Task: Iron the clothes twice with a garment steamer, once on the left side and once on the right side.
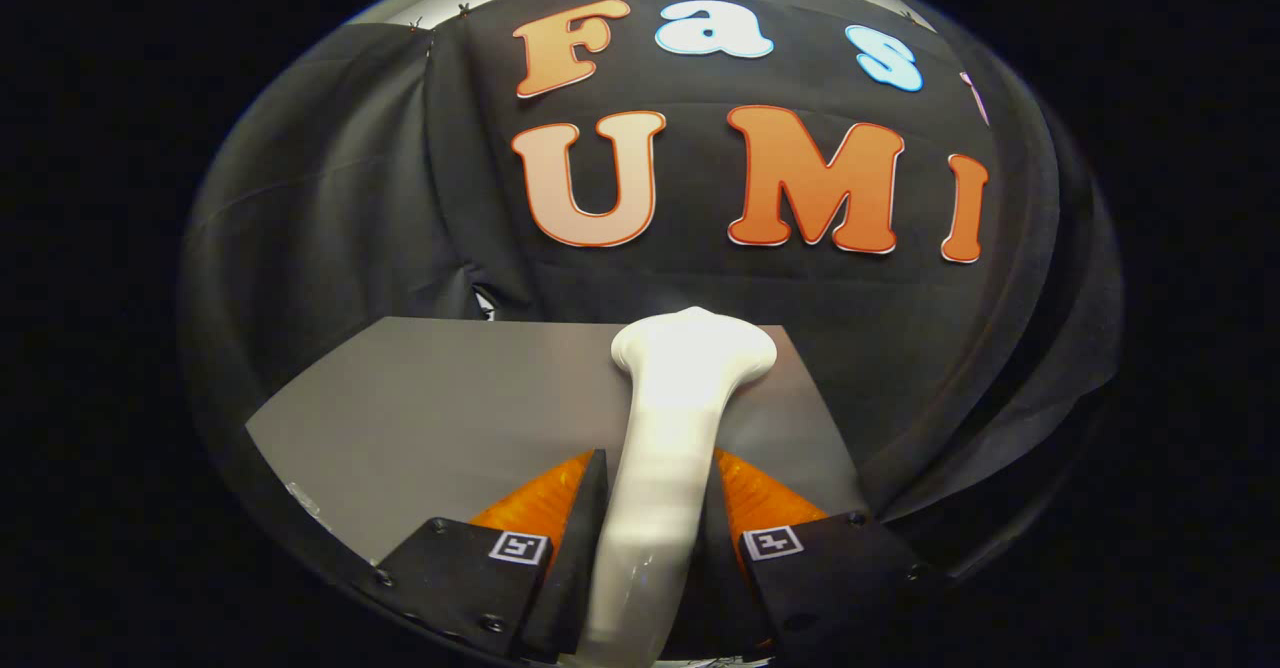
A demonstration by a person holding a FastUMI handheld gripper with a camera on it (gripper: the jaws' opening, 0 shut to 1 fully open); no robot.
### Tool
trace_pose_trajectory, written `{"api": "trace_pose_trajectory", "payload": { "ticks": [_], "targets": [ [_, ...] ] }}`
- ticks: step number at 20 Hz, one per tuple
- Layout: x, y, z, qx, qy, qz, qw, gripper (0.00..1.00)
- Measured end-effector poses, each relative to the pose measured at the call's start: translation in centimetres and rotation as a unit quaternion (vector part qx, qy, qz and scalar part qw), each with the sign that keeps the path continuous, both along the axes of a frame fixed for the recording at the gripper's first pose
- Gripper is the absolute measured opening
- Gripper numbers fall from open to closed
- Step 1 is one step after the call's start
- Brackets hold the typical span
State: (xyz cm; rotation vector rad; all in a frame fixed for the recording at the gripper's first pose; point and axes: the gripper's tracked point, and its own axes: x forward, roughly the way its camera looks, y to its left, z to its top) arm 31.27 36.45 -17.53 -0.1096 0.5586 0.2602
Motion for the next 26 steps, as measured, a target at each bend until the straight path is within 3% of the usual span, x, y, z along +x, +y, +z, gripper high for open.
{"api": "trace_pose_trajectory", "payload": {
  "ticks": [1,6,12,26],
  "targets": [
    [-0.8,-0.1,0.7,0.002,-0.001,0.006,1.000,0.51],
    [-1.1,0.4,1.7,0.010,-0.030,0.016,0.999,0.43],
    [-4.3,0.1,2.2,0.025,-0.045,0.039,0.998,0.43],
    [-15.7,-0.3,15.0,0.061,-0.183,0.127,0.973,0.42]
  ]
}}
